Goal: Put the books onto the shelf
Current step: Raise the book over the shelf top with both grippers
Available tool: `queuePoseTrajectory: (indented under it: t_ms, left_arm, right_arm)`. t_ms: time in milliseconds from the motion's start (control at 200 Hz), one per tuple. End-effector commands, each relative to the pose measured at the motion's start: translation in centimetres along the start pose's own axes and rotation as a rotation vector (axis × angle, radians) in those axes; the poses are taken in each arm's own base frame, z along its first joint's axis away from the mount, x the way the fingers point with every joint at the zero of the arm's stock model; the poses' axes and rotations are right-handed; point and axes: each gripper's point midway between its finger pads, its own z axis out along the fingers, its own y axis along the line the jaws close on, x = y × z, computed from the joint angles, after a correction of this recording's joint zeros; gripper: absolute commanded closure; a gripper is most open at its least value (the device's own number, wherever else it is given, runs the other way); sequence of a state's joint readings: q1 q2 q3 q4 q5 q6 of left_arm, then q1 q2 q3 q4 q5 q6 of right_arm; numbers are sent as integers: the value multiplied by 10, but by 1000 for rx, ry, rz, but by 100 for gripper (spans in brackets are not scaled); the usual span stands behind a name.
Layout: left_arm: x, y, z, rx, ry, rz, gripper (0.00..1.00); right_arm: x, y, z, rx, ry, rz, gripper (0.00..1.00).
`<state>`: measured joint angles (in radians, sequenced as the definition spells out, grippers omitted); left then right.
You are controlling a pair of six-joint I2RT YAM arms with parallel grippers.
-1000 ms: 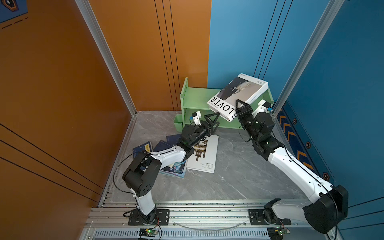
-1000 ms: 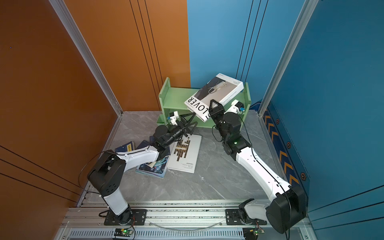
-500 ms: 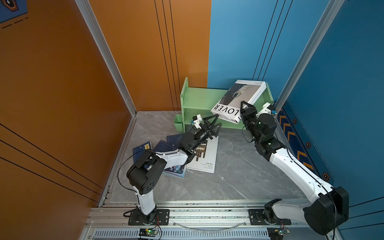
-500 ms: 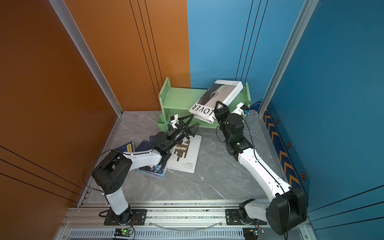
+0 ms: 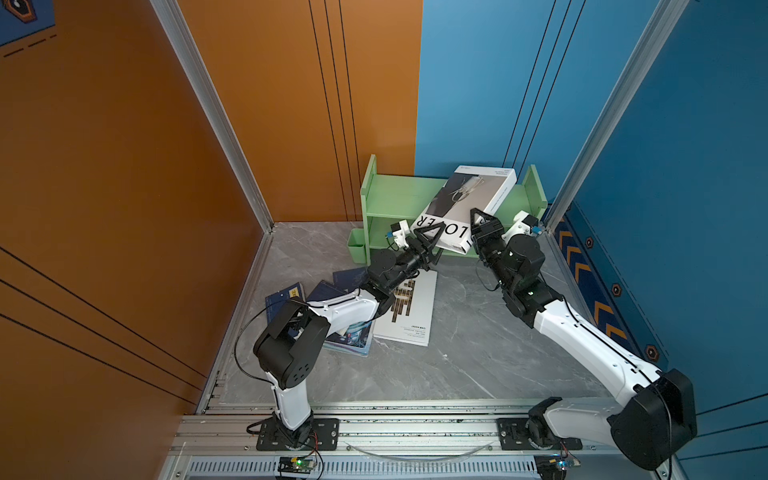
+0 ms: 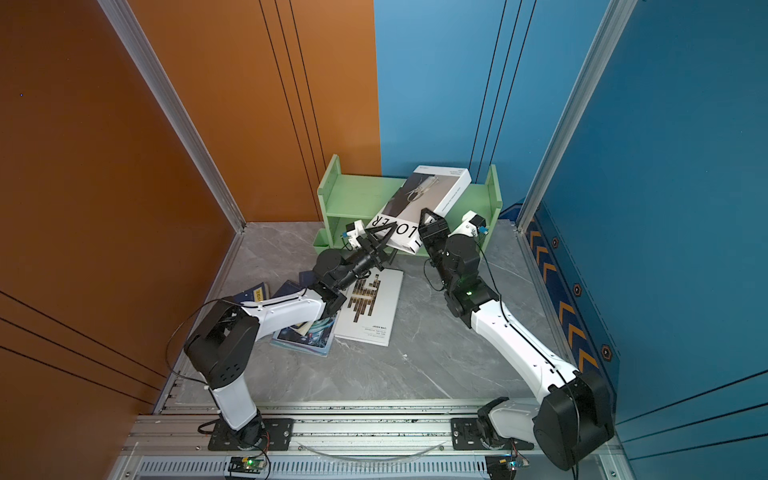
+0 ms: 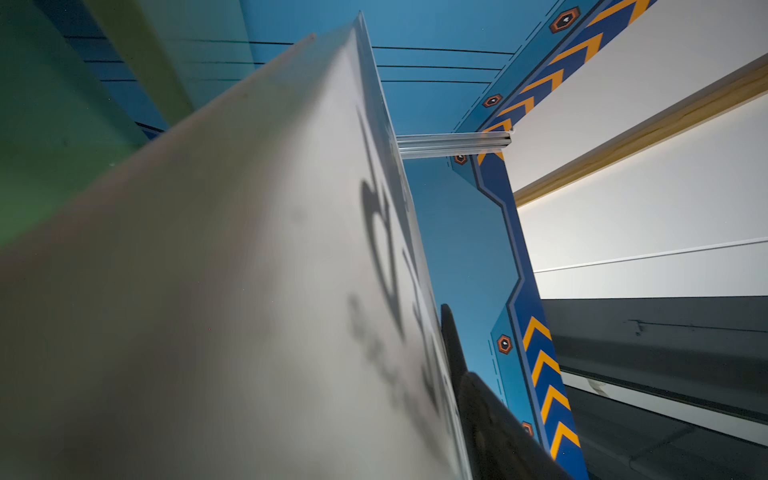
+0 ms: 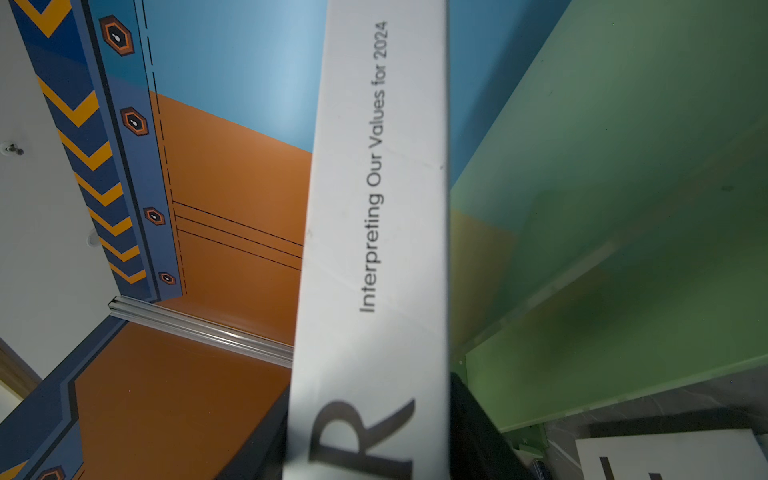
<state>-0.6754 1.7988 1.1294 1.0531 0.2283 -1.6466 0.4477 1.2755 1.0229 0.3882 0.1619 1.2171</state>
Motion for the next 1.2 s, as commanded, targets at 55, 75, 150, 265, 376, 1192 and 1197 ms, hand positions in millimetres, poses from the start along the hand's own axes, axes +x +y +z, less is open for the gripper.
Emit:
queuePoseTrajectory:
  t_ms: [55, 75, 150, 265, 376, 1192, 1197]
  left_arm:
    - [2, -19, -2, -17, 6, 68, 46]
    - [2, -19, -3, -17, 7, 70, 48]
    - [-2, -23, -6, -22, 10, 83, 55]
    - [-8, -27, -12, -51, 44, 94, 65]
    - [-19, -37, -24, -75, 99, 99, 69]
    - [-54, -110, -124, -241, 254, 258, 65]
    - [-54, -110, -123, -239, 254, 259, 65]
  right_arm:
    - [2, 19, -2, -87, 3, 31, 45]
    - [3, 19, -1, -89, 10, 29, 44]
    - [8, 18, -1, -90, 33, 9, 38]
    - [12, 16, -1, -80, 83, -51, 20]
    - [11, 14, -1, -89, 168, -114, 0]
    - [3, 30, -21, -255, 659, -147, 1]
    - [4, 30, -21, -254, 661, -147, 1]
